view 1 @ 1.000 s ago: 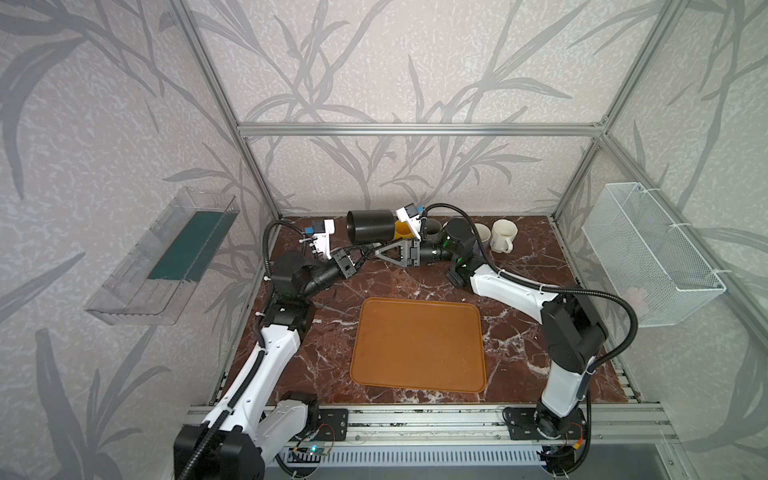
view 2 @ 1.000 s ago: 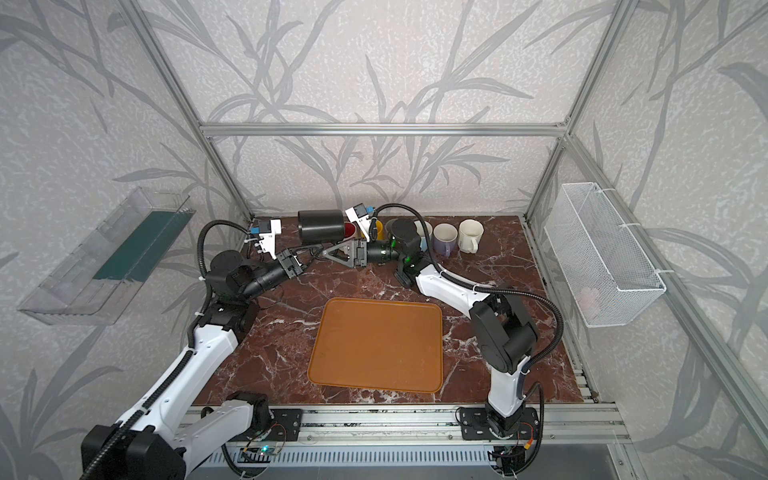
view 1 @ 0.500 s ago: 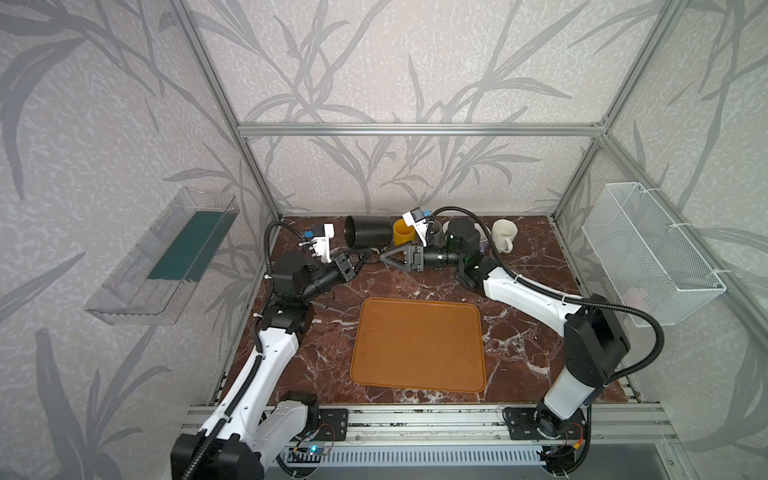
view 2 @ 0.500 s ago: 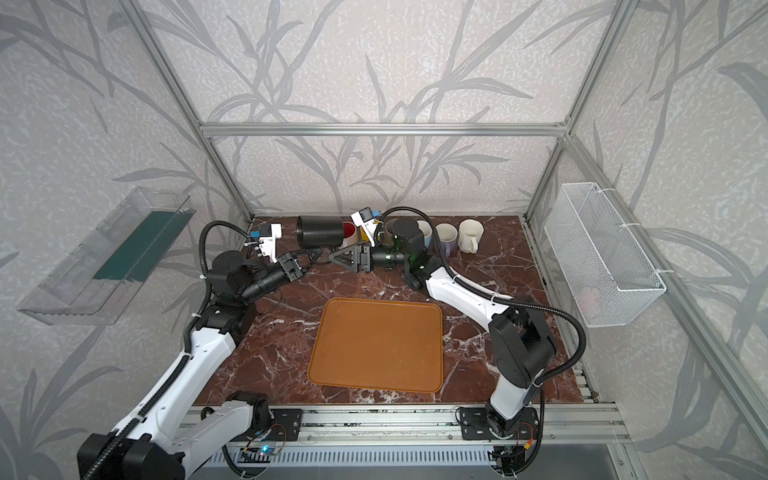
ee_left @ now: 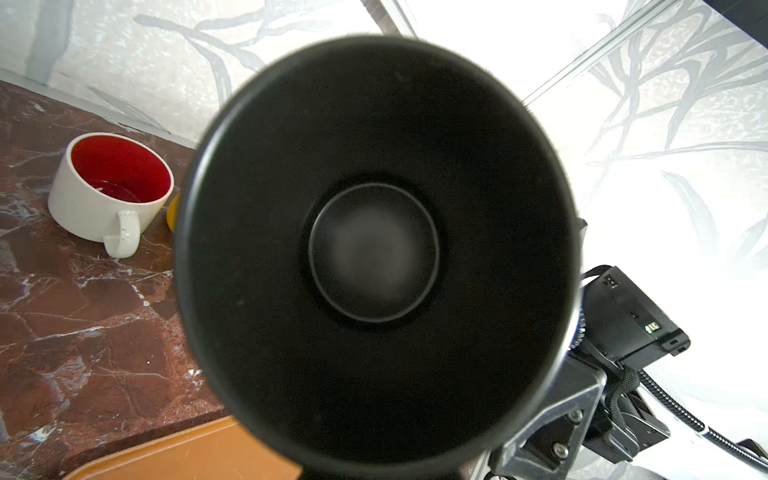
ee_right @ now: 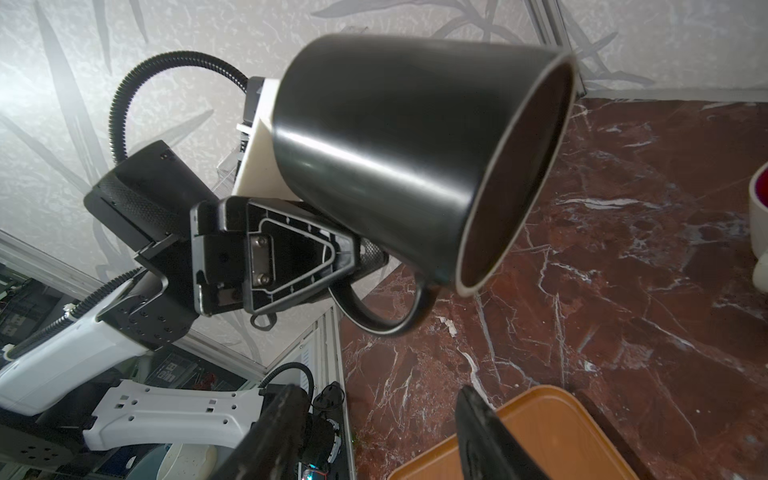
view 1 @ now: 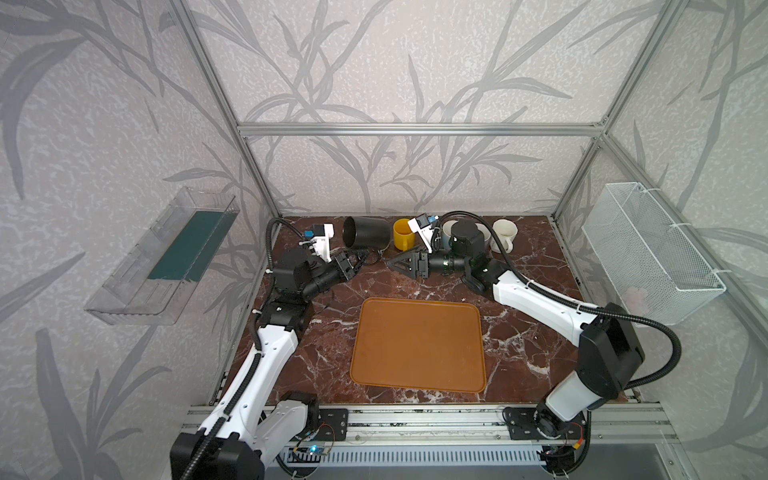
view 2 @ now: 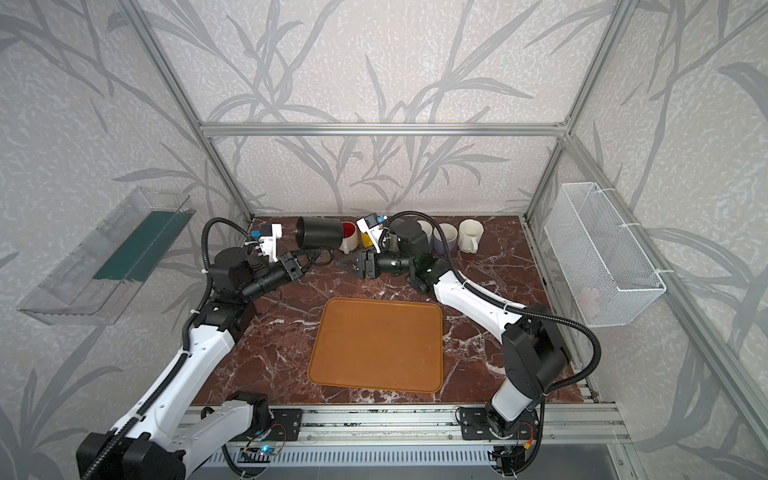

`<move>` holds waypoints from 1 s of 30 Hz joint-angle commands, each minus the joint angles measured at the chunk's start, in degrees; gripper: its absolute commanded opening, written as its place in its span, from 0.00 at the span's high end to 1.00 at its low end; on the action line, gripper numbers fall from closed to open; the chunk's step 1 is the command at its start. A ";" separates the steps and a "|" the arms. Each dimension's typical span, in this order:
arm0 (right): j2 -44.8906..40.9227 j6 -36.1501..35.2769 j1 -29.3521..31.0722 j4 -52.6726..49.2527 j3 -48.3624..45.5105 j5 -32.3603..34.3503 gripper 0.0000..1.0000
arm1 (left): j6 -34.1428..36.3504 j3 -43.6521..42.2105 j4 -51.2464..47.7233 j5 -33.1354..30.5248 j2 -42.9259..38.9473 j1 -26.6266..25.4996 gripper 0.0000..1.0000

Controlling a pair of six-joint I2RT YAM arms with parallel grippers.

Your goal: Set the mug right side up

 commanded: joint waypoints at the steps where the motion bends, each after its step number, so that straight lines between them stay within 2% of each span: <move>1: -3.29 -2.07 -0.72 -1.60 -0.96 0.63 0.40 | 3.90 4.39 1.11 -1.57 -0.29 -0.06 1.00; 17: -8.43 -5.00 -3.41 -5.57 -7.77 2.73 0.41 | 14.81 7.18 -12.97 -12.48 6.53 0.02 1.00; 30: -10.44 -4.98 -4.62 -6.04 -13.19 4.24 0.41 | 22.19 8.78 -20.42 -28.04 15.44 0.08 1.00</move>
